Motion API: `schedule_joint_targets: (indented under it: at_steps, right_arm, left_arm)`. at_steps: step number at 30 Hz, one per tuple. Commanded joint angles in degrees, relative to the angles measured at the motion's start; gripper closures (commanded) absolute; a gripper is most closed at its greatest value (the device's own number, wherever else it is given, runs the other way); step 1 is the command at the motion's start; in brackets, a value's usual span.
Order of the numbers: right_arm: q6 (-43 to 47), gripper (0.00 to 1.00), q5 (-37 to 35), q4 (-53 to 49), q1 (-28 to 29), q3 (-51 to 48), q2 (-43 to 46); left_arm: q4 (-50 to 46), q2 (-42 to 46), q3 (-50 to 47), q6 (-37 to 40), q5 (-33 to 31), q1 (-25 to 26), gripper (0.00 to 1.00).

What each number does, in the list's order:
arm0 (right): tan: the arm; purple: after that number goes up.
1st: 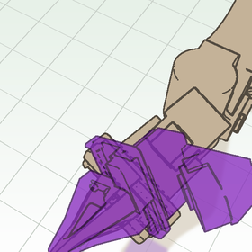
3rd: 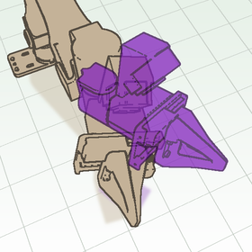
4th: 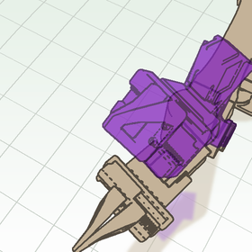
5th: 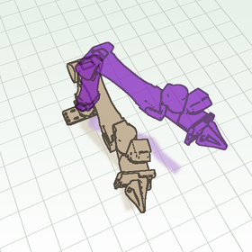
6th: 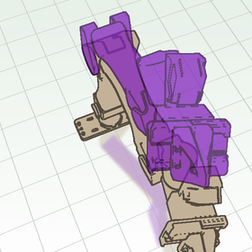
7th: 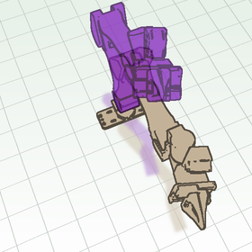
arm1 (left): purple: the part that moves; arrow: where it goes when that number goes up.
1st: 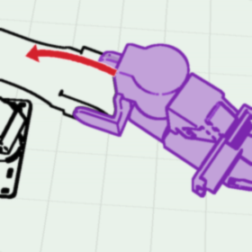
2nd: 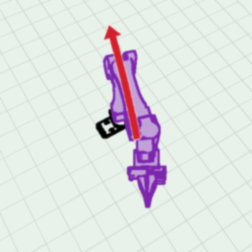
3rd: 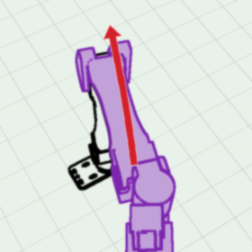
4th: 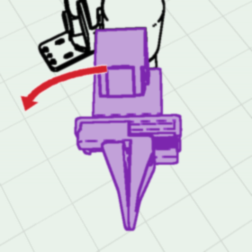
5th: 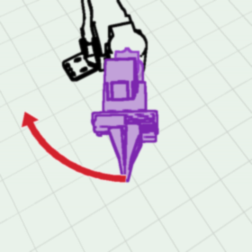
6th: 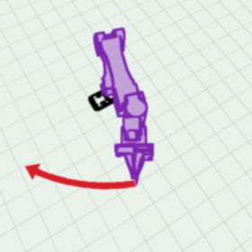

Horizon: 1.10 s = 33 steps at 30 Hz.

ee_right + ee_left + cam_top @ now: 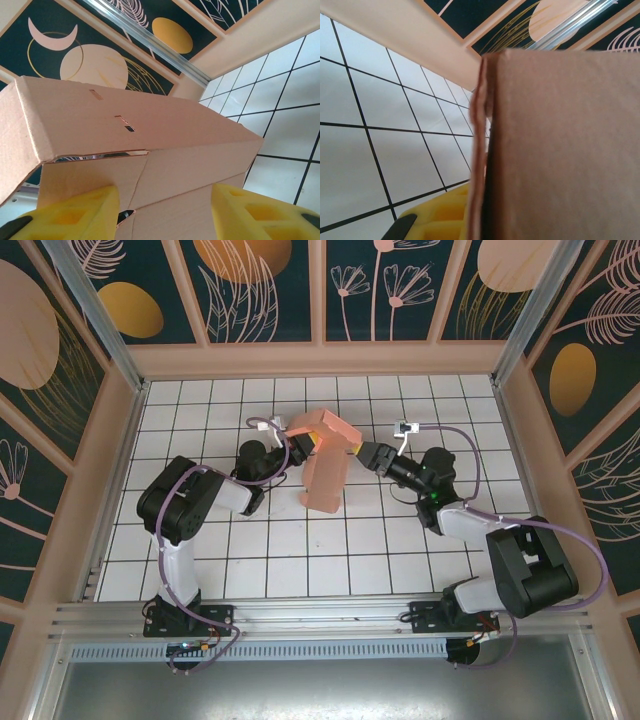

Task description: Fold the paper box

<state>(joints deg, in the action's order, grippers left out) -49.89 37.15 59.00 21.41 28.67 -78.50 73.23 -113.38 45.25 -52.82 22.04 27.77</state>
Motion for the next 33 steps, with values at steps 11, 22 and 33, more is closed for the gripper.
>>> schedule_joint_targets:
  at_steps: [11,22,33]
  right_arm:
    - [2.5,0.48,-3.5,-3.2,3.5,7.5,-4.2]
    - [8.1,0.79,-7.7,-17.3,3.6,8.4,-0.9]
    - [9.1,0.99,-7.9,-20.6,3.6,8.2,-0.2]
  left_arm:
    - [0.8,-0.3,-0.4,2.1,0.2,0.2,1.0]
    - [-1.4,0.4,-0.9,4.5,-1.6,0.2,1.0]
    - [-3.4,0.5,-0.7,5.9,-2.2,0.1,1.0]
